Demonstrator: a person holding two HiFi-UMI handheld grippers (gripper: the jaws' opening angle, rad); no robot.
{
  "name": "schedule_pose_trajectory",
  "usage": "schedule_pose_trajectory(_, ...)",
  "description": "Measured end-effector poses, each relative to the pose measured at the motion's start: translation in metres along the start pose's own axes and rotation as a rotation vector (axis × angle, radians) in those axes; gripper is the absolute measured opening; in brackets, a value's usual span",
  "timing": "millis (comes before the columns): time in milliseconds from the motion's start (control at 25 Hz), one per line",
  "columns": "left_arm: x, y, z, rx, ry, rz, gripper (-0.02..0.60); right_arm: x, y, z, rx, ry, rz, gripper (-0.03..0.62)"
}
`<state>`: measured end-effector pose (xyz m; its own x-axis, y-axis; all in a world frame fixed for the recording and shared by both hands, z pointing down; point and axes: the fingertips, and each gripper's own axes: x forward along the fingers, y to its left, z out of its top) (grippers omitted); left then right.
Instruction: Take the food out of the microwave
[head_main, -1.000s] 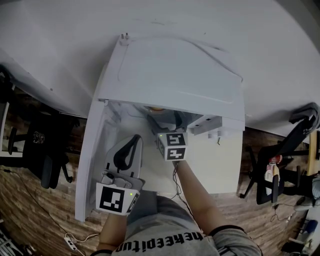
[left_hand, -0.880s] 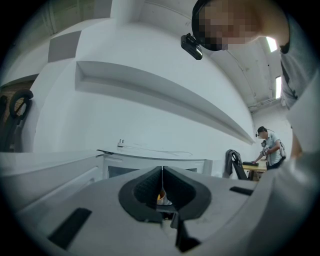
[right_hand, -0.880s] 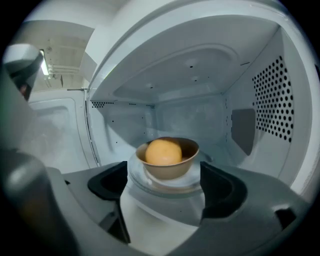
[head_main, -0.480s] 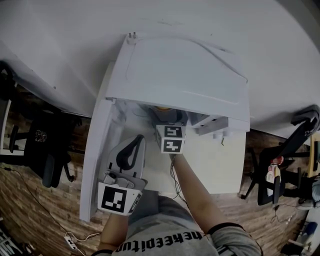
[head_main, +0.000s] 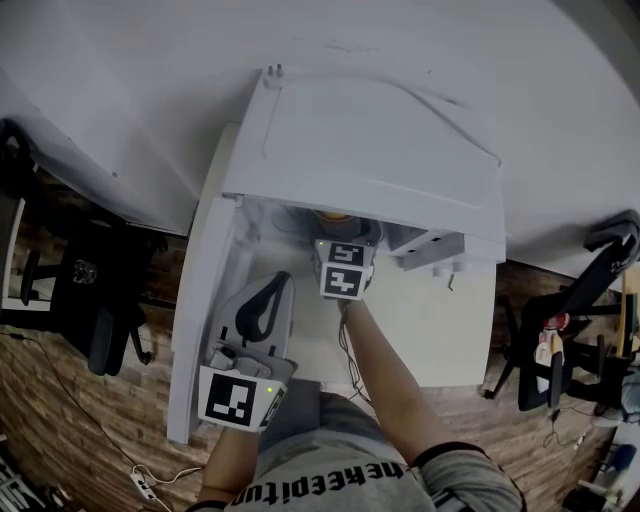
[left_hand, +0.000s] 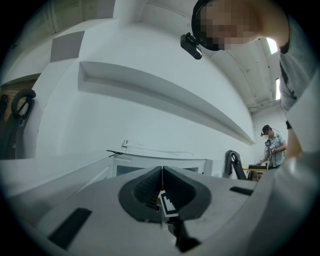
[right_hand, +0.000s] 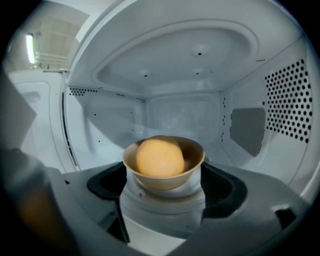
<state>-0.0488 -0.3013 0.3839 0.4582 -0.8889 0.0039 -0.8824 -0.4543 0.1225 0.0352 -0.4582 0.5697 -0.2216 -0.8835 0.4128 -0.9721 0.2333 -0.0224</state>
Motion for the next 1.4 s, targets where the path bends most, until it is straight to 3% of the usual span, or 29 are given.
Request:
schedule_pose_trajectory(240,-0.002,0.002,0.001,0.001,0.002,-0.001,0.009,-0.001,-0.009,0.0,0.023,0.009,-0.046,0.402)
schedule_pose_trajectory(1400,-0.006,-0.007,0.002,-0.015,-0.008,-0.017,0.009,-0.065,0.003,-0.014,-0.036,-0.067,0.05,0.374)
